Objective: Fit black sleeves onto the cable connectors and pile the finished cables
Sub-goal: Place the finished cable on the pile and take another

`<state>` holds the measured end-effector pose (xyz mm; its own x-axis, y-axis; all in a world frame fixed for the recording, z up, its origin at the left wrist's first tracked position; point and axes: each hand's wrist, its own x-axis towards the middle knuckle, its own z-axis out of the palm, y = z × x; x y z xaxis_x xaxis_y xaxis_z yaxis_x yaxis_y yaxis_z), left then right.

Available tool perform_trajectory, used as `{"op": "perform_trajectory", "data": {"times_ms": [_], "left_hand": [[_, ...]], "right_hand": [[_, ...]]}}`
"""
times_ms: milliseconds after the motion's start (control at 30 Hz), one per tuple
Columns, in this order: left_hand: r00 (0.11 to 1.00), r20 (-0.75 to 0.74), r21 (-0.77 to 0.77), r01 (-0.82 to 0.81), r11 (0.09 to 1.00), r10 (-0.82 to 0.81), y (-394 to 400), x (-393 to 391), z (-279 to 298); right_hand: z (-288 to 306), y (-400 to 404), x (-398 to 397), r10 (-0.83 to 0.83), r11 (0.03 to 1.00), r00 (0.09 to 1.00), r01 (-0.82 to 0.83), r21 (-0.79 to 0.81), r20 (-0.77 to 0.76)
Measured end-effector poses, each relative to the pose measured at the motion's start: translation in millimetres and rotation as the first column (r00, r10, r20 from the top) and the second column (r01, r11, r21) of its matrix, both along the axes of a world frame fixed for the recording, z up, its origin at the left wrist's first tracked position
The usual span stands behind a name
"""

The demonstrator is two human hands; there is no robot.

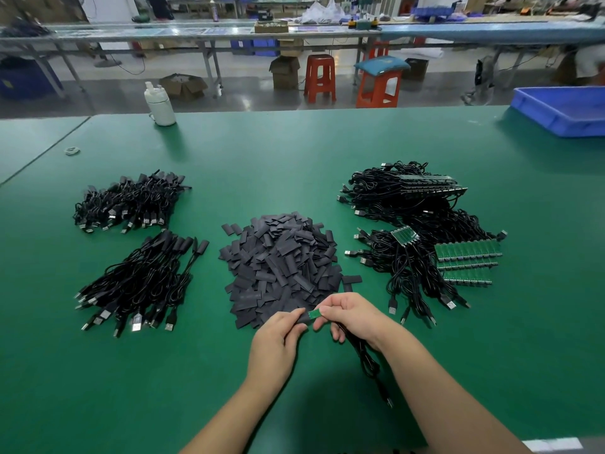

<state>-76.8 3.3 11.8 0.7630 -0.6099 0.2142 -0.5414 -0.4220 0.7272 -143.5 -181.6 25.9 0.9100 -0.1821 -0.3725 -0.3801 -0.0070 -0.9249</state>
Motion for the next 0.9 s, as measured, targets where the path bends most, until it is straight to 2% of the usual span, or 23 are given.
{"op": "perform_trajectory", "data": {"times_ms": [233, 567, 667, 833, 900], "left_hand": [[1.000, 0.027, 0.010, 0.002, 1.000, -0.003, -1, -1, -2], [0.991, 0.123, 0.185, 0.036, 0.982, -0.059, -3, -4, 0], [0.996, 0.053, 0.255, 0.050, 0.966, -0.066, -6, 5, 11], [0.960, -0.253, 0.172, 0.164, 0.971, -0.118, -3, 25, 30], [0.964, -0.185, 0.165, 0.222, 0.961, -0.191, 2, 28, 35]], "right_hand": [[-1, -2, 1, 0.062, 0.998, 0.998, -0.063, -0.019, -0.034], [2, 2, 2, 0.127, 0.988, 0.991, -0.130, -0.088, -0.032], [6, 4, 2, 0.162, 0.973, 0.986, -0.166, -0.161, -0.040], [18, 5, 2, 0.219, 0.906, 0.973, -0.229, -0.357, -0.069], [23, 7, 2, 0.255, 0.870, 0.963, -0.267, -0.415, -0.086]]}}
